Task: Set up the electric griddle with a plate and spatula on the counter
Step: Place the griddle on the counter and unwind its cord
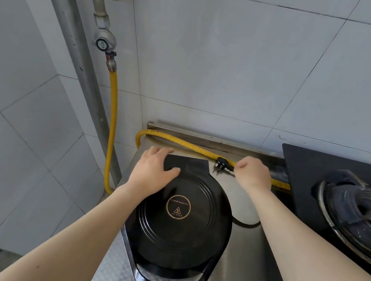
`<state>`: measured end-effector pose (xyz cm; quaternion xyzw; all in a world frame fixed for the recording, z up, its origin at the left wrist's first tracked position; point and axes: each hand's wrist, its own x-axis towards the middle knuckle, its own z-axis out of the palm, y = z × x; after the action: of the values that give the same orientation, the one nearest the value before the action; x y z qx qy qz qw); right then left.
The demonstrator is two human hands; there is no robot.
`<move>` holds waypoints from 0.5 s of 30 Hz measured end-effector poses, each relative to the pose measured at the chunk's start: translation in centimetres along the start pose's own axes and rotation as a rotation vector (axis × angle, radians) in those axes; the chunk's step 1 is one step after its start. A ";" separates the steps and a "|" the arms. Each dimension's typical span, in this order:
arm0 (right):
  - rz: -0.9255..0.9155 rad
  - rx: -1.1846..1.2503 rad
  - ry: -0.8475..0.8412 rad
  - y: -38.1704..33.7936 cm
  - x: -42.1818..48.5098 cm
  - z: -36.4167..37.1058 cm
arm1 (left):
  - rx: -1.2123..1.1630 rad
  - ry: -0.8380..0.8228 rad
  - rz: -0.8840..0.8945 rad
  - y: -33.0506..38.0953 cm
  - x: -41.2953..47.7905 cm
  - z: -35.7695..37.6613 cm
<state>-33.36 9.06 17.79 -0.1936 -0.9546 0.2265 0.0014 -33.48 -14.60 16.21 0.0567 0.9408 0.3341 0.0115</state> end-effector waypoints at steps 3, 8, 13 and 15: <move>-0.017 0.041 0.005 0.1 0.9 0.2 | 0.050 -0.059 0.108 2.0 1.4 1.6; -0.023 0.028 -0.045 0.6 2.7 1.7 | 0.120 -0.123 0.148 2.9 3.6 3.7; -0.013 -0.023 -0.099 0.9 4.5 3.3 | 0.126 -0.143 0.145 2.7 5.5 4.9; -0.024 -0.028 -0.177 0.7 5.2 4.1 | 0.115 -0.140 0.150 2.8 5.9 5.3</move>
<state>-38.24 9.80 13.38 -0.1615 -0.9563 0.2293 -0.0830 -38.77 -8.43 13.94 0.1509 0.9484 0.2746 0.0488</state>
